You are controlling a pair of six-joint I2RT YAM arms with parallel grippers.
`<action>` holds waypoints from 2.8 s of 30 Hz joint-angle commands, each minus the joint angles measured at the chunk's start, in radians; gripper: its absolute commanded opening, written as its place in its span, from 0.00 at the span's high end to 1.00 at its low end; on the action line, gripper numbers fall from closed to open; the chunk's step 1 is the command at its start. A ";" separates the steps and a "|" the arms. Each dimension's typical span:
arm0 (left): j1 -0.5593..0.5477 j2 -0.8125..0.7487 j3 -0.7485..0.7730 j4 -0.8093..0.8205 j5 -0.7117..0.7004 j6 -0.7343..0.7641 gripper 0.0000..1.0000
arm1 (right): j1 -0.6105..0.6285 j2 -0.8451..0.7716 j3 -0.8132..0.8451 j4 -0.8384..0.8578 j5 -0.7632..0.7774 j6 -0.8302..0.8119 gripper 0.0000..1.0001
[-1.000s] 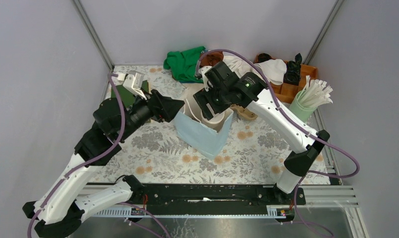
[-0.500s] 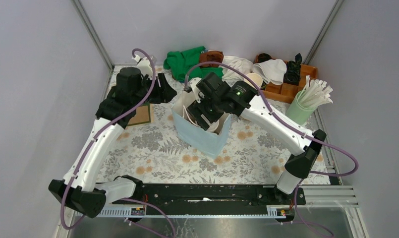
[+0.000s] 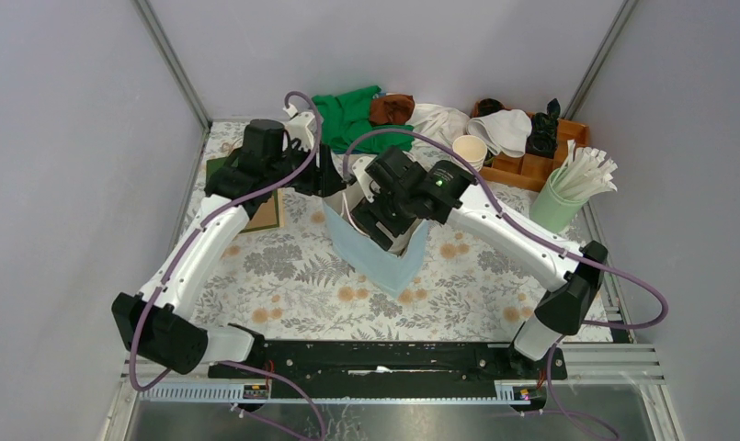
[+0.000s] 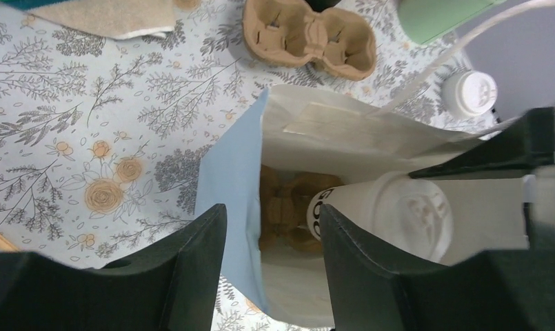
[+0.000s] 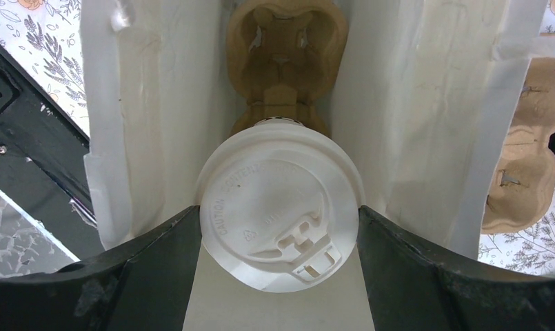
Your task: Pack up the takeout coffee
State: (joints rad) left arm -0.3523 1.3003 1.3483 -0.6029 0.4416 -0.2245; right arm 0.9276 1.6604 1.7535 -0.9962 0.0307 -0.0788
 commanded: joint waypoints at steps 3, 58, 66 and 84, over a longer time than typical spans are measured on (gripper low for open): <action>-0.002 0.031 0.022 0.008 0.000 0.066 0.47 | 0.009 -0.062 -0.022 0.034 -0.029 -0.023 0.54; -0.223 0.060 0.097 -0.031 -0.235 0.056 1.00 | 0.100 -0.039 0.010 -0.095 0.230 0.277 0.59; -0.223 0.070 0.084 -0.029 -0.258 0.026 1.00 | 0.116 -0.036 -0.023 -0.088 0.185 0.340 0.59; -0.231 -0.055 -0.142 0.267 -0.083 0.007 1.00 | 0.106 -0.151 -0.174 -0.065 0.157 0.306 0.62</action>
State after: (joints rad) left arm -0.5732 1.2934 1.2449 -0.4786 0.3111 -0.1493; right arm 1.0340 1.5909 1.5578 -1.0569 0.1970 0.2291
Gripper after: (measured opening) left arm 0.008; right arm 0.829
